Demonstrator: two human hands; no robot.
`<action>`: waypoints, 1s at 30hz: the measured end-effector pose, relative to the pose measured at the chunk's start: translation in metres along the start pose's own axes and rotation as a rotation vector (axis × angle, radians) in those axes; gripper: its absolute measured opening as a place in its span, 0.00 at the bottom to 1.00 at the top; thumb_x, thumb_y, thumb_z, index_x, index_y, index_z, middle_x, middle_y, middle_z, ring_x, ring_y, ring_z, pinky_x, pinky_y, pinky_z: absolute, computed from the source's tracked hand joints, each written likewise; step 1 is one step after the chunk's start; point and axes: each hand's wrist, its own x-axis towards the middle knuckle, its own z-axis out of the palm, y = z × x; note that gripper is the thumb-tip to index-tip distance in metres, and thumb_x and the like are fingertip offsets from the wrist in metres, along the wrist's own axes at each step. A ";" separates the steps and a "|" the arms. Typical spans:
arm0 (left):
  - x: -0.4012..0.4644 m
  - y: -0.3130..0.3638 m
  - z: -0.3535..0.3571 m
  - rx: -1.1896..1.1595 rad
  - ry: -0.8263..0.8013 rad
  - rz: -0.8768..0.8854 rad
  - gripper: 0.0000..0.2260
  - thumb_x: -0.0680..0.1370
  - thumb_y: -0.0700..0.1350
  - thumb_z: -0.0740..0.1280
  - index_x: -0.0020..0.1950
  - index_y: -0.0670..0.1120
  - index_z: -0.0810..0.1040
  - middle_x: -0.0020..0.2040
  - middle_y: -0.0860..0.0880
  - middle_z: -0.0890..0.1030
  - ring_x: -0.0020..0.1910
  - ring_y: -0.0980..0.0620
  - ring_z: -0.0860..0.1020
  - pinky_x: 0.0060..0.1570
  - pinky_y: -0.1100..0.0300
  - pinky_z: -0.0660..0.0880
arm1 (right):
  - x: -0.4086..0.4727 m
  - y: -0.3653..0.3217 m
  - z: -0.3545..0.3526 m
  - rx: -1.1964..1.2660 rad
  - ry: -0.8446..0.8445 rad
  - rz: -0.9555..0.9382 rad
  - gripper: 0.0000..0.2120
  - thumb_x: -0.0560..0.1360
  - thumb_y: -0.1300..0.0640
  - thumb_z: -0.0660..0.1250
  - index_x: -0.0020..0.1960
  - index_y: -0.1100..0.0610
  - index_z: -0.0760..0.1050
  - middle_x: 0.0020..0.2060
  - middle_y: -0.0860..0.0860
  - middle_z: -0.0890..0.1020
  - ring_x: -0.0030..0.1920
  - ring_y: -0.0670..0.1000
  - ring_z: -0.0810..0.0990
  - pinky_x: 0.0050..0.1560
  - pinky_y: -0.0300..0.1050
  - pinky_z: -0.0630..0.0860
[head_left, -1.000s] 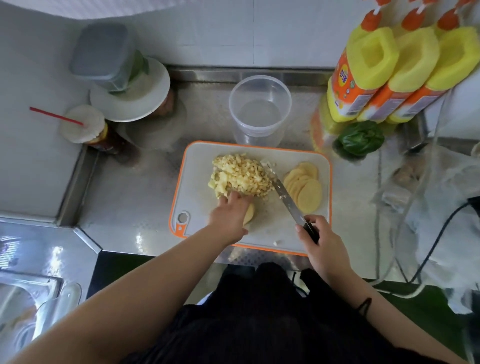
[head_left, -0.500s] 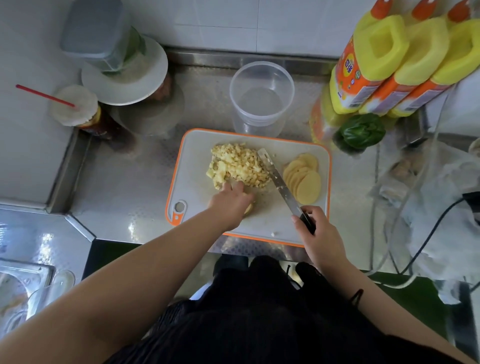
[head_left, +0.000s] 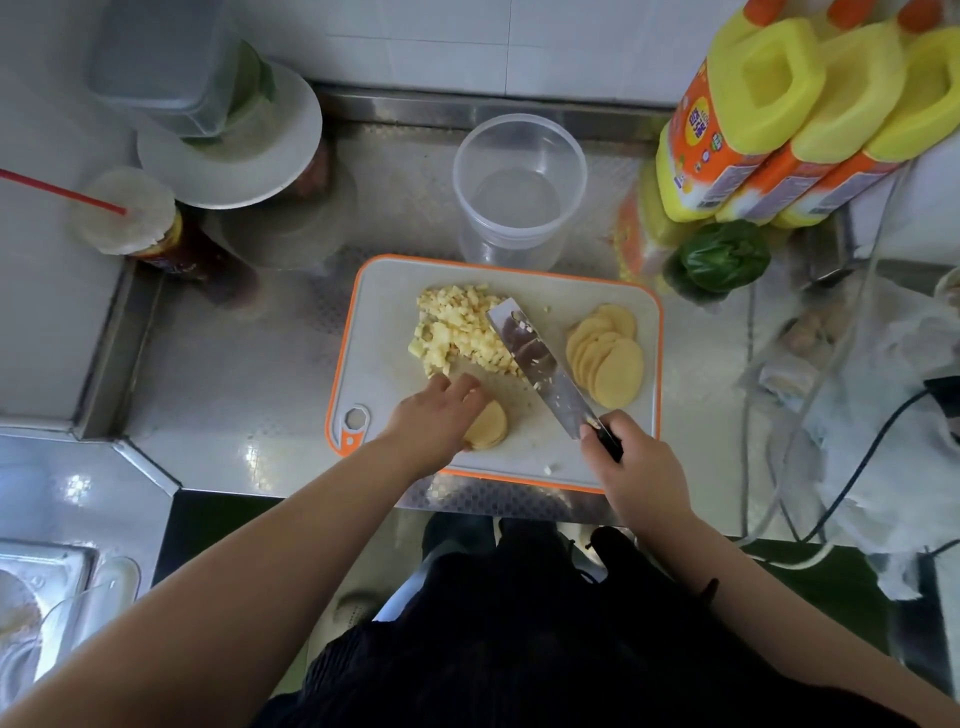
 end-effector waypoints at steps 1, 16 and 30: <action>0.001 -0.001 0.000 0.023 0.007 0.024 0.30 0.78 0.48 0.70 0.77 0.51 0.60 0.74 0.49 0.62 0.65 0.43 0.67 0.48 0.51 0.78 | 0.001 -0.001 0.001 -0.004 -0.001 -0.002 0.17 0.78 0.50 0.63 0.33 0.46 0.60 0.22 0.48 0.67 0.27 0.53 0.68 0.30 0.47 0.67; 0.002 -0.002 0.002 0.046 0.007 0.075 0.32 0.77 0.53 0.70 0.77 0.54 0.59 0.75 0.50 0.62 0.70 0.45 0.64 0.61 0.52 0.71 | 0.018 -0.018 -0.001 -0.251 -0.131 -0.102 0.11 0.80 0.49 0.59 0.52 0.56 0.74 0.33 0.48 0.77 0.41 0.56 0.78 0.35 0.44 0.64; -0.004 0.033 0.055 -0.273 0.632 -0.139 0.12 0.66 0.35 0.79 0.42 0.46 0.79 0.42 0.50 0.77 0.44 0.48 0.74 0.34 0.57 0.75 | 0.048 -0.037 0.024 -0.558 -0.313 -0.363 0.15 0.81 0.47 0.55 0.41 0.55 0.64 0.27 0.48 0.66 0.29 0.54 0.70 0.27 0.45 0.61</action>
